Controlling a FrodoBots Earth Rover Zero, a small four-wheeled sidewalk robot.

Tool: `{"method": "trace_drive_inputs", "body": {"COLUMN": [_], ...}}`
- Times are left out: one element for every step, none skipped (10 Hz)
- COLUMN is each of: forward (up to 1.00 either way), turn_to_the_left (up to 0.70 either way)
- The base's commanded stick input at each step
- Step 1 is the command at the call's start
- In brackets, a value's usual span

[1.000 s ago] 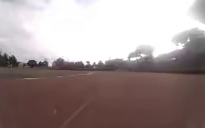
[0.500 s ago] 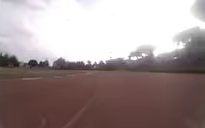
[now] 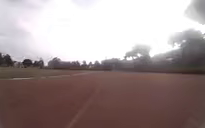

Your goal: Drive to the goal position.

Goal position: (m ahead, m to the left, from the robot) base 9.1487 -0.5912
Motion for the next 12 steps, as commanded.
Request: {"method": "trace_drive_inputs", "body": {"forward": [0.7, 0.7, 0.7, 0.7, 0.7, 0.7, 0.7, 0.7, 0.7, 0.7, 0.7, 0.7], "turn_to_the_left": [-0.35, -0.35, -0.35, -0.26, -0.17, -0.07, 0.0, 0.0, 0.0, 0.0, 0.0, 0.0]}}
